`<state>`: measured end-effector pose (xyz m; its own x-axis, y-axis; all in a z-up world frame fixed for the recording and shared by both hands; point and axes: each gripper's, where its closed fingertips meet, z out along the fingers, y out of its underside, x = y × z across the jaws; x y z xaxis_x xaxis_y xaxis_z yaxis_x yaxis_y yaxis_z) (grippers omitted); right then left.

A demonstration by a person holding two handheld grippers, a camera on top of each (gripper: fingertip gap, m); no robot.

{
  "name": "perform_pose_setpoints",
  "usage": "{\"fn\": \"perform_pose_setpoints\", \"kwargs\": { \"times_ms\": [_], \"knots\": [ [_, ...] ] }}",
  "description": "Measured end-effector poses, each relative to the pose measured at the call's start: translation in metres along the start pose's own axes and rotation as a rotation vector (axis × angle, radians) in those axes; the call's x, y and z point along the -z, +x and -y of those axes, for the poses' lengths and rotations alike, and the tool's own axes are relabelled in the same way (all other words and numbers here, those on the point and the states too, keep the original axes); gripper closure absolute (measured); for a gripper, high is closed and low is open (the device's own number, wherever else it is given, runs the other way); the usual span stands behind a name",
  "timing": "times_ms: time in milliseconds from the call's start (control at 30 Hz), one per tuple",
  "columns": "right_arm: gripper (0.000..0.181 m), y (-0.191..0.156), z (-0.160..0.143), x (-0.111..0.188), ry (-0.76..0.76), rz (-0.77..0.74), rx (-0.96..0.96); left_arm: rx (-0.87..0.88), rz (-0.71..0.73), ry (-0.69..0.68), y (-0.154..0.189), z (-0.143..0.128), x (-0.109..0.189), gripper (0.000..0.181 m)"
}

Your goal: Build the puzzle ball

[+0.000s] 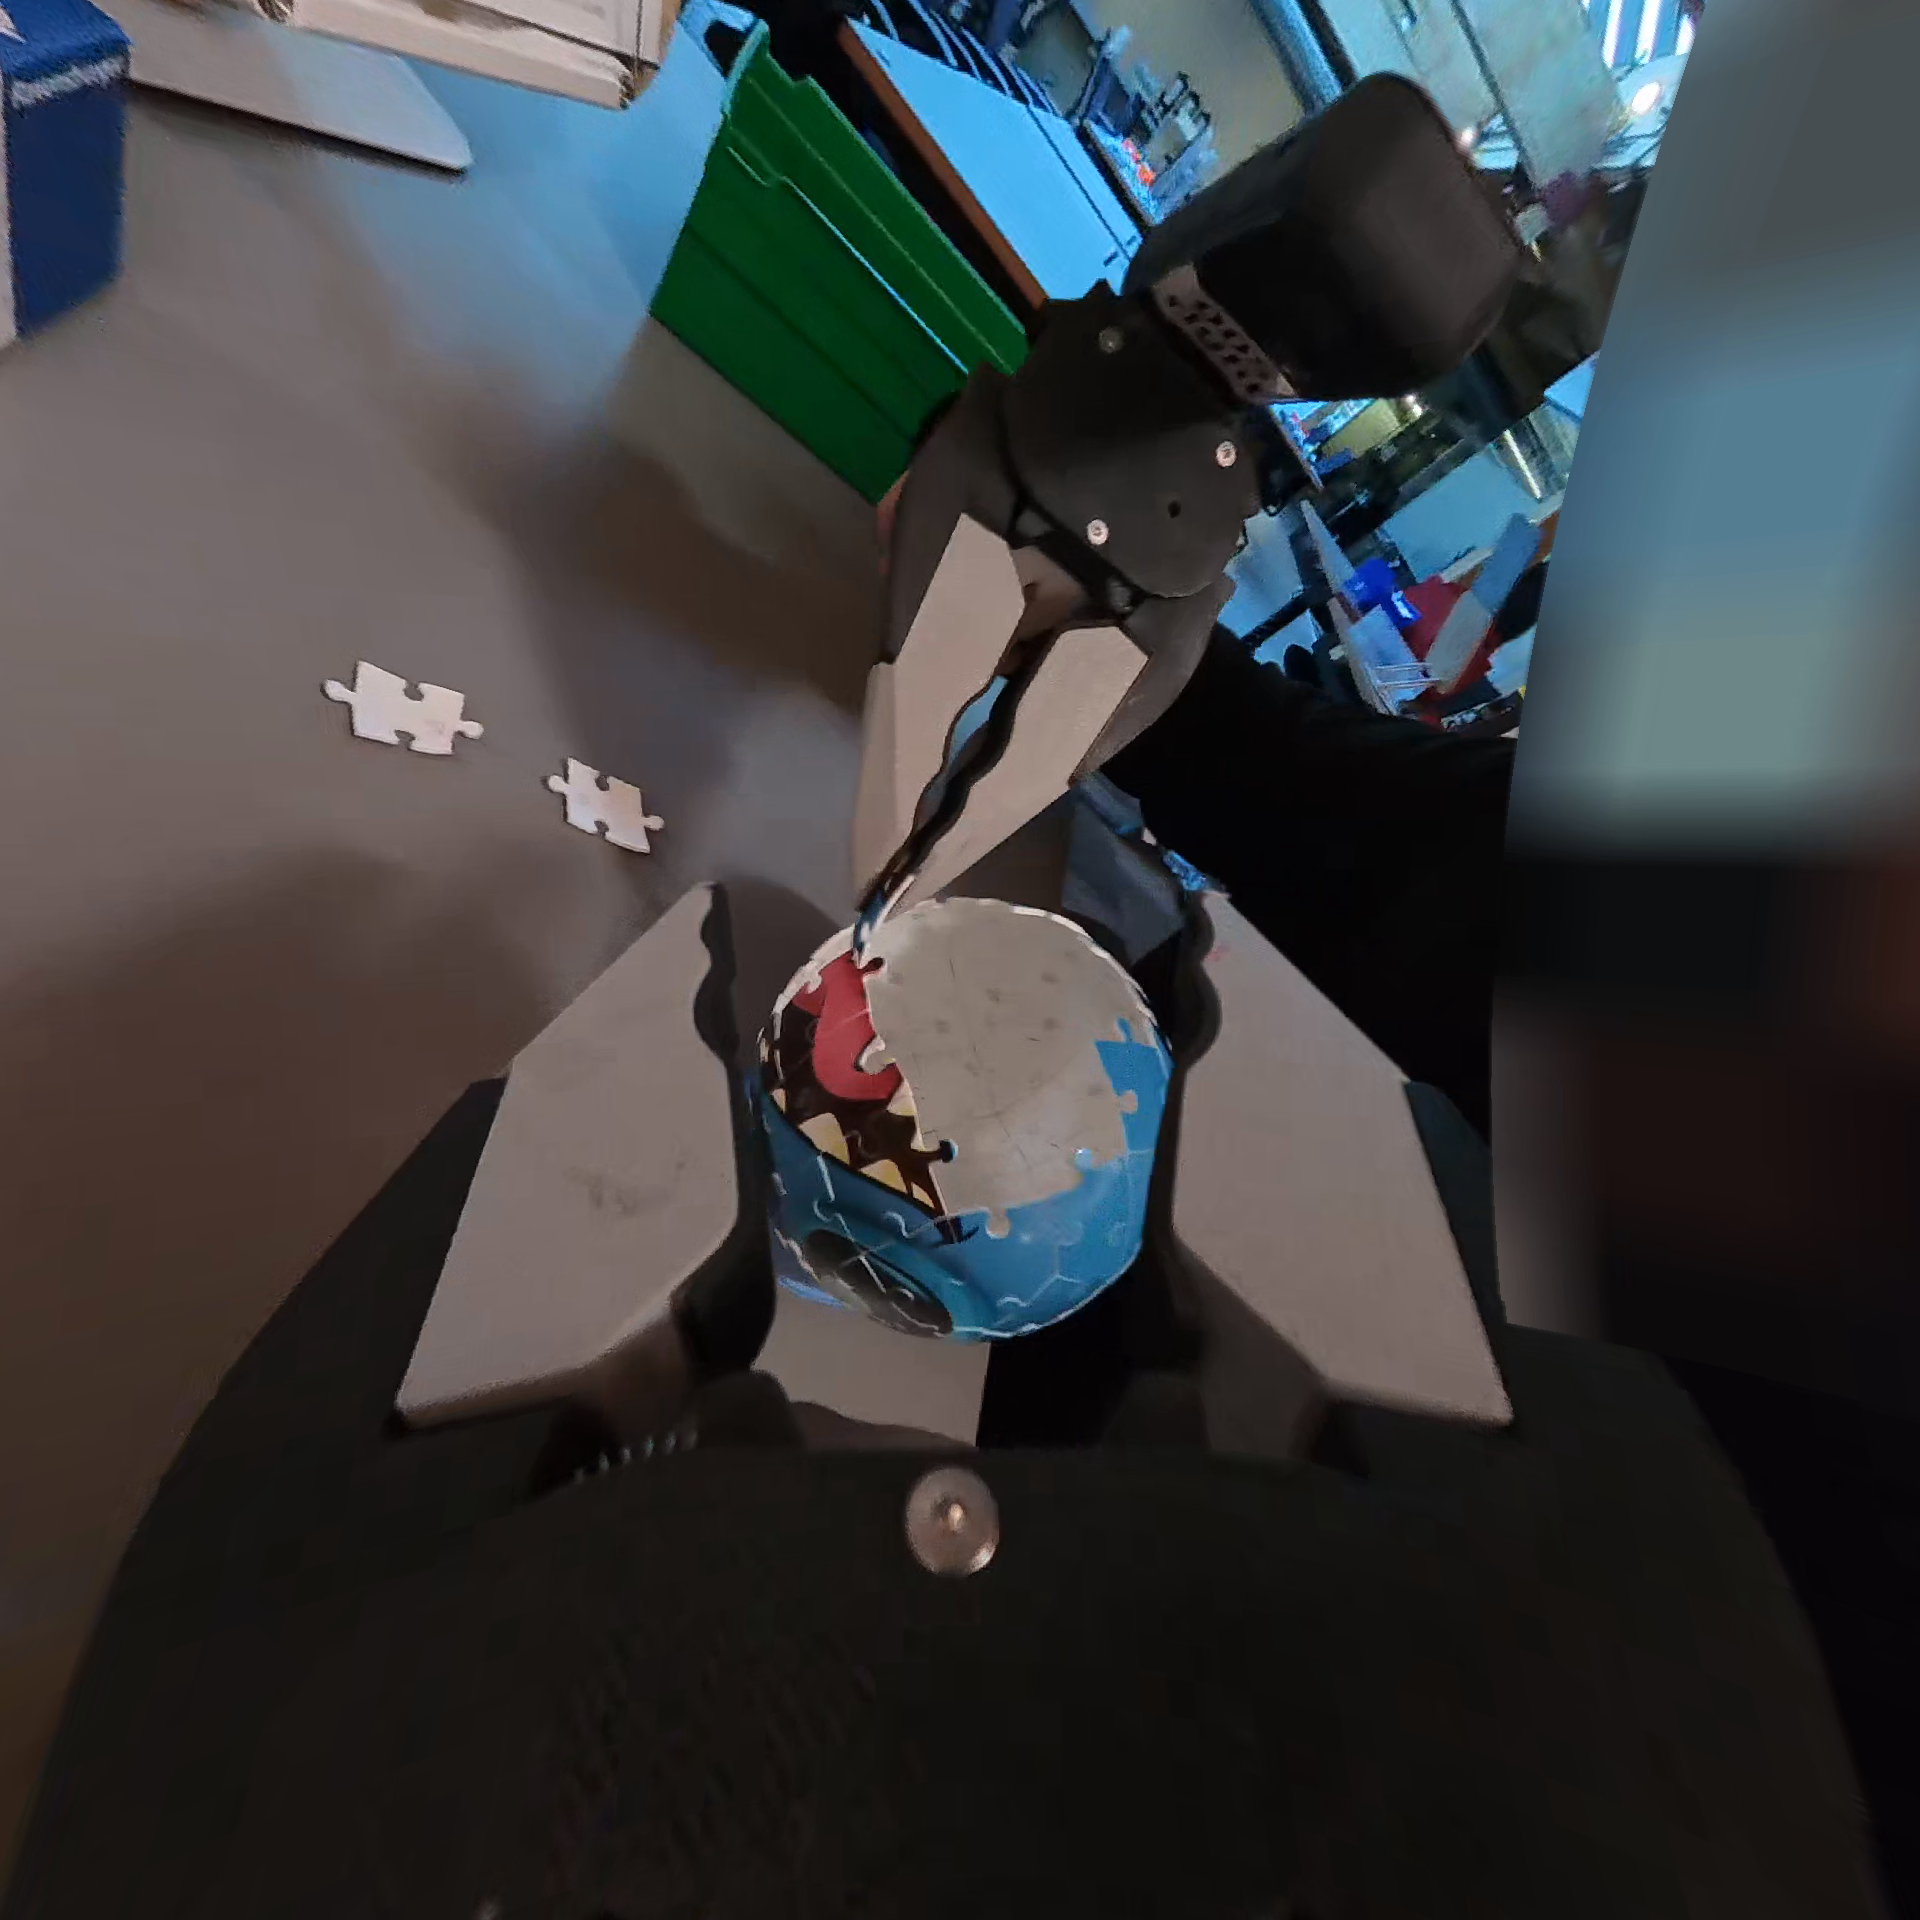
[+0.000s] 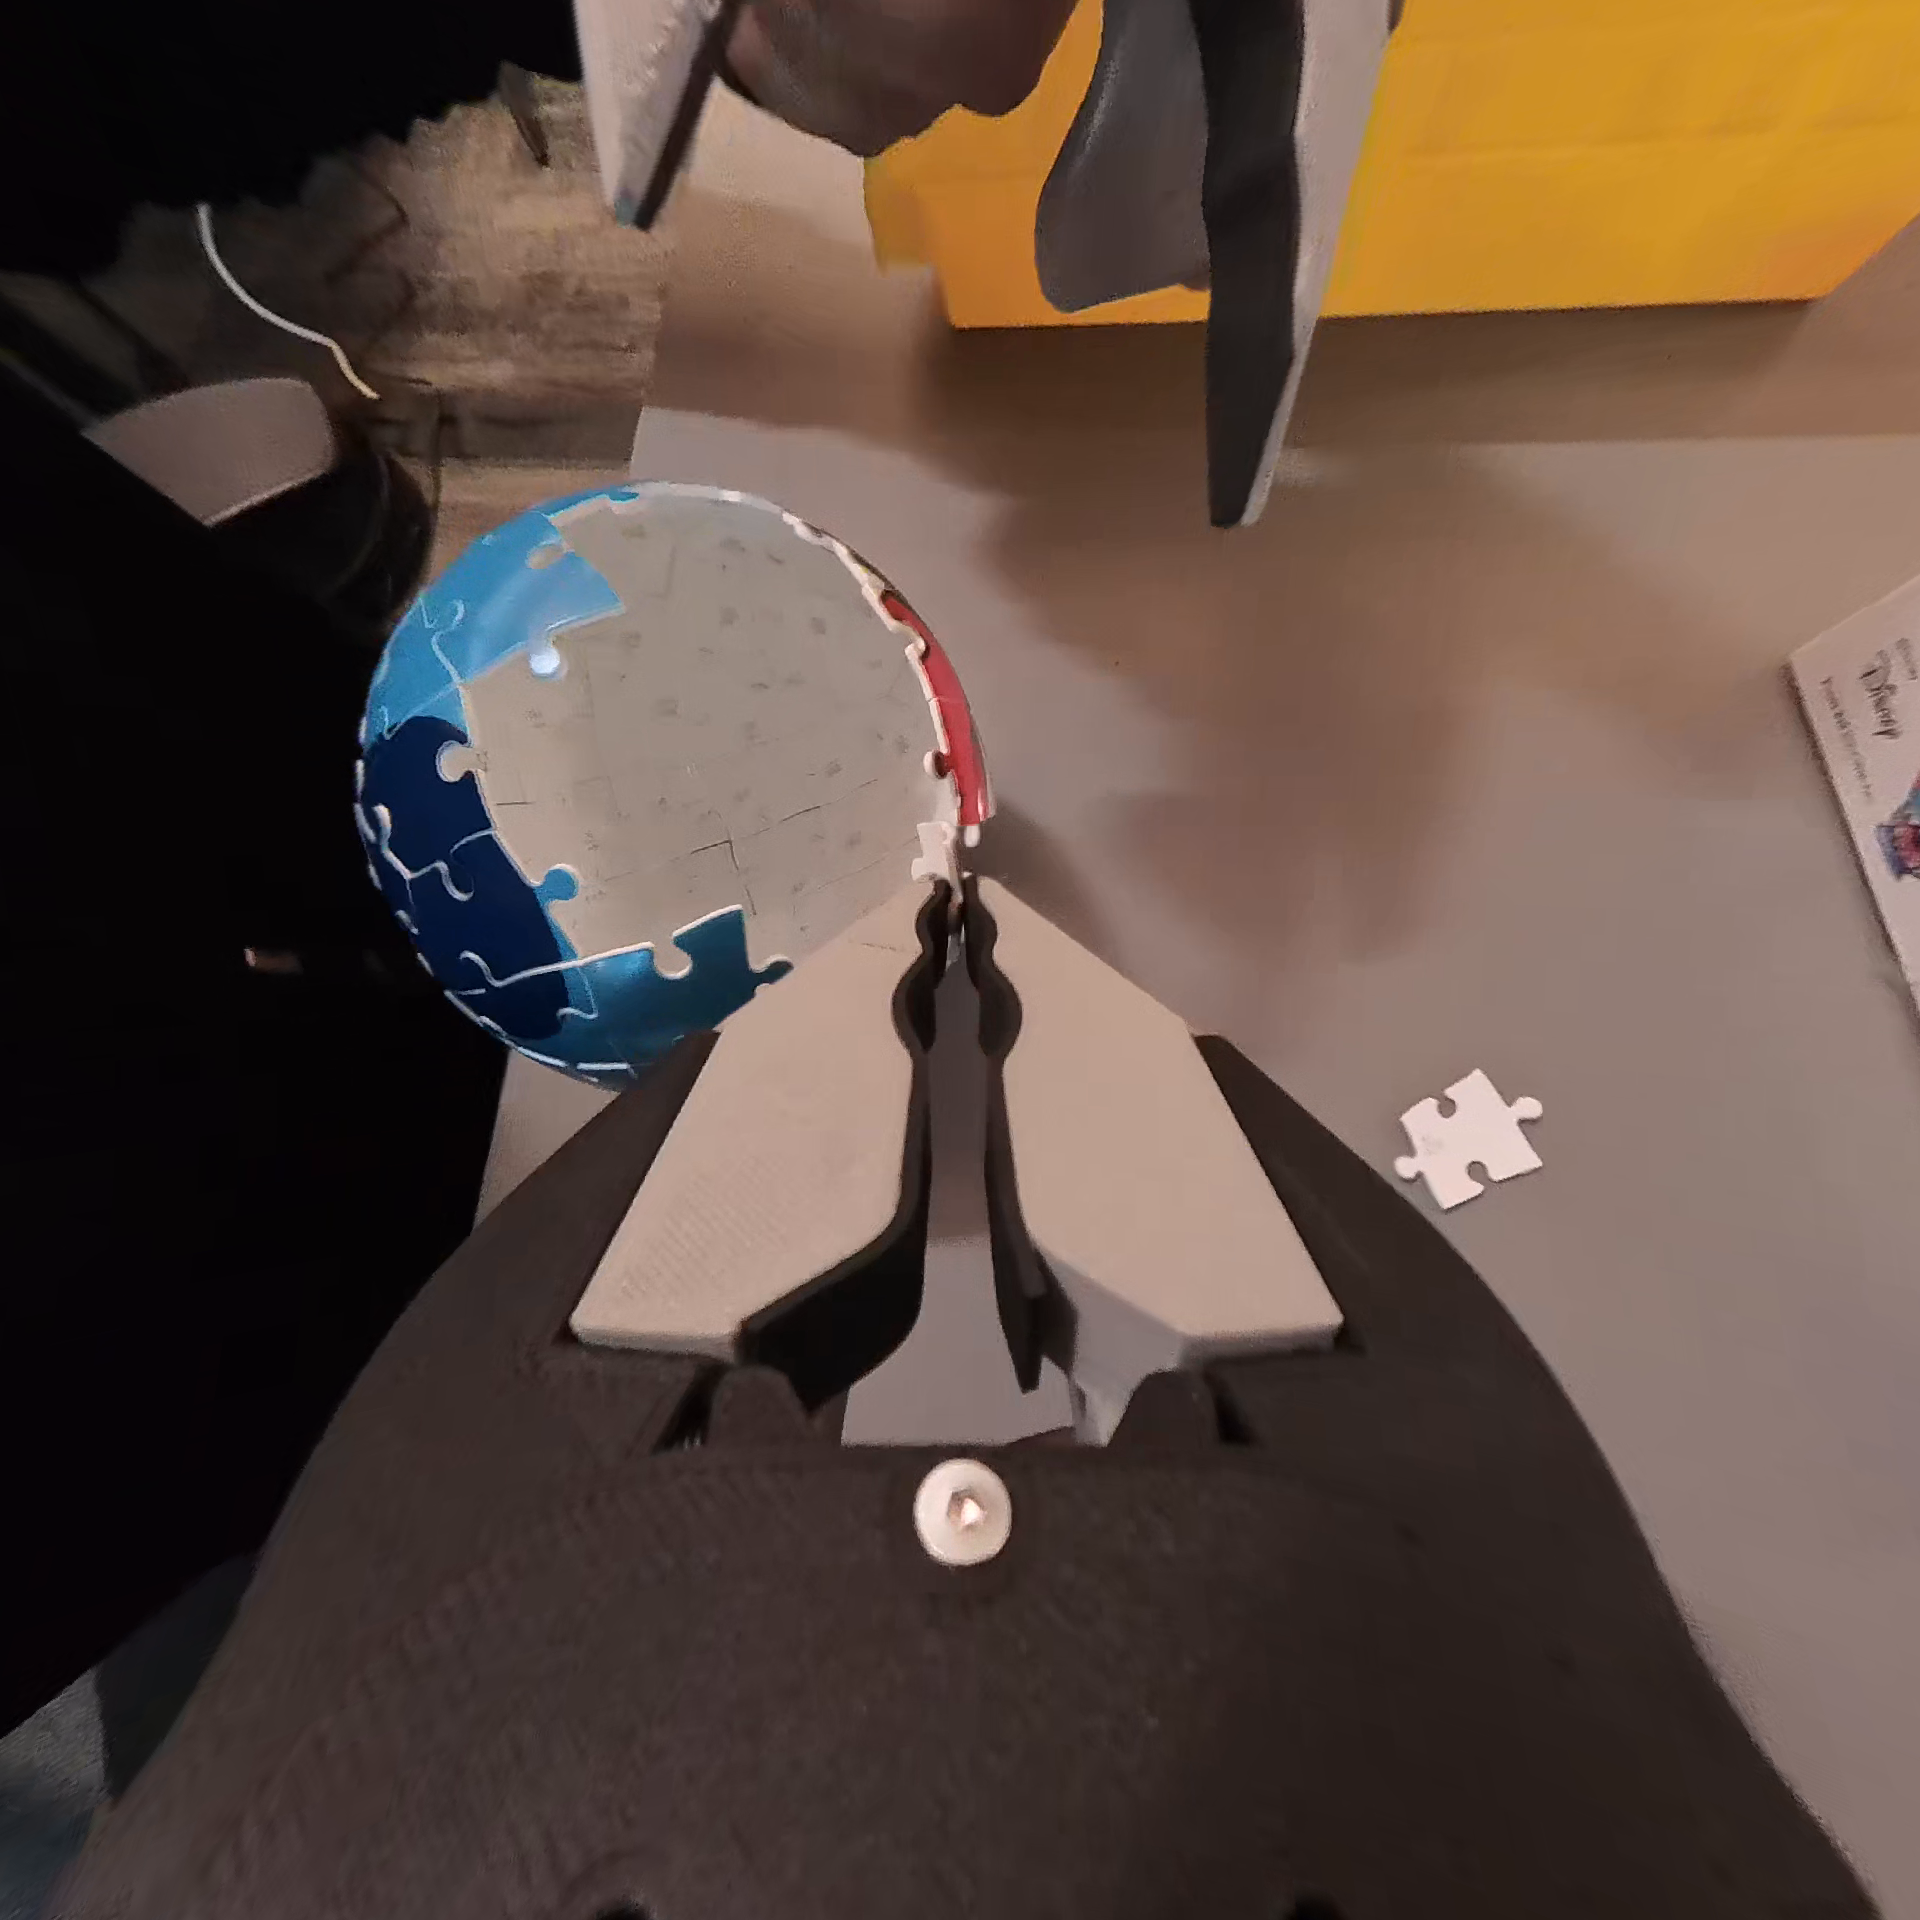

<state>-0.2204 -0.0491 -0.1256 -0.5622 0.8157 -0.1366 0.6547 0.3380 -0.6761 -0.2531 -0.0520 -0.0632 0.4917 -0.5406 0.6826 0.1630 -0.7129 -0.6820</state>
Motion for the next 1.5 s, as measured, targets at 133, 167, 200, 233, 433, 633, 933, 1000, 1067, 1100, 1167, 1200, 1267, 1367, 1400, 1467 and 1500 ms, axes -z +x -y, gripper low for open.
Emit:
{"fn": "perform_pose_setpoints", "kwargs": {
  "times_ms": [133, 167, 200, 233, 433, 633, 933, 1000, 1067, 1100, 1167, 1200, 1267, 1367, 1400, 1467, 1500],
  "knots": [
    [0.181, 0.0, -0.004, -0.007, -0.007, 0.033, -0.039, -0.013, 0.055, -0.06, -0.006, -0.007, -0.004, 0.094],
    [0.181, 0.001, -0.004, -0.009, -0.003, 0.032, -0.052, -0.014, 0.081, -0.067, -0.009, -0.008, -0.005, 0.094],
    [0.181, 0.003, -0.005, -0.011, 0.003, 0.031, -0.069, -0.016, 0.105, -0.072, -0.012, -0.008, -0.006, 0.094],
    [0.181, 0.004, -0.006, -0.013, 0.009, 0.036, -0.089, -0.017, 0.119, -0.075, -0.013, -0.009, -0.007, 0.094],
    [0.181, 0.004, -0.014, -0.026, 0.0, 0.096, -0.168, 0.006, 0.104, -0.141, -0.011, -0.018, -0.015, 0.09],
    [0.181, 0.001, -0.014, -0.032, -0.047, 0.111, -0.173, 0.069, 0.045, -0.259, -0.007, -0.034, -0.015, 0.09],
    [0.181, 0.001, -0.014, -0.038, -0.075, 0.103, -0.17, 0.155, -0.006, -0.35, -0.005, -0.057, -0.022, 0.088],
    [0.181, 0.0, -0.015, -0.038, -0.099, 0.101, -0.15, 0.159, -0.013, -0.361, -0.004, -0.057, -0.024, 0.088],
    [0.181, 0.001, -0.014, -0.037, -0.116, 0.098, -0.14, 0.177, -0.025, -0.376, -0.004, -0.057, -0.026, 0.088],
    [0.181, 0.002, -0.014, -0.038, -0.121, 0.098, -0.144, 0.187, -0.028, -0.387, -0.005, -0.058, -0.027, 0.088],
    [0.181, 0.003, -0.015, -0.039, -0.131, 0.111, -0.162, 0.199, -0.026, -0.419, -0.009, -0.063, -0.028, 0.089],
    [0.181, 0.002, -0.015, -0.04, -0.134, 0.123, -0.17, 0.205, -0.031, -0.429, -0.009, -0.064, -0.029, 0.089],
    [0.181, 0.001, -0.014, -0.041, -0.136, 0.137, -0.176, 0.212, -0.049, -0.434, -0.006, -0.064, -0.03, 0.089],
    [0.181, 0.004, -0.015, -0.043, -0.153, 0.133, -0.181, 0.216, -0.058, -0.432, -0.005, -0.063, -0.032, 0.089],
    [0.181, 0.003, -0.015, -0.043, -0.161, 0.143, -0.181, 0.219, -0.06, -0.435, -0.006, -0.064, -0.033, 0.09],
    [0.181, 0.001, -0.015, -0.044, -0.179, 0.147, -0.174, 0.234, -0.063, -0.442, -0.007, -0.066, -0.033, 0.091],
    [0.181, 0.002, -0.016, -0.044, -0.187, 0.144, -0.169, 0.241, -0.061, -0.448, -0.008, -0.068, -0.034, 0.091]
  ]
}}
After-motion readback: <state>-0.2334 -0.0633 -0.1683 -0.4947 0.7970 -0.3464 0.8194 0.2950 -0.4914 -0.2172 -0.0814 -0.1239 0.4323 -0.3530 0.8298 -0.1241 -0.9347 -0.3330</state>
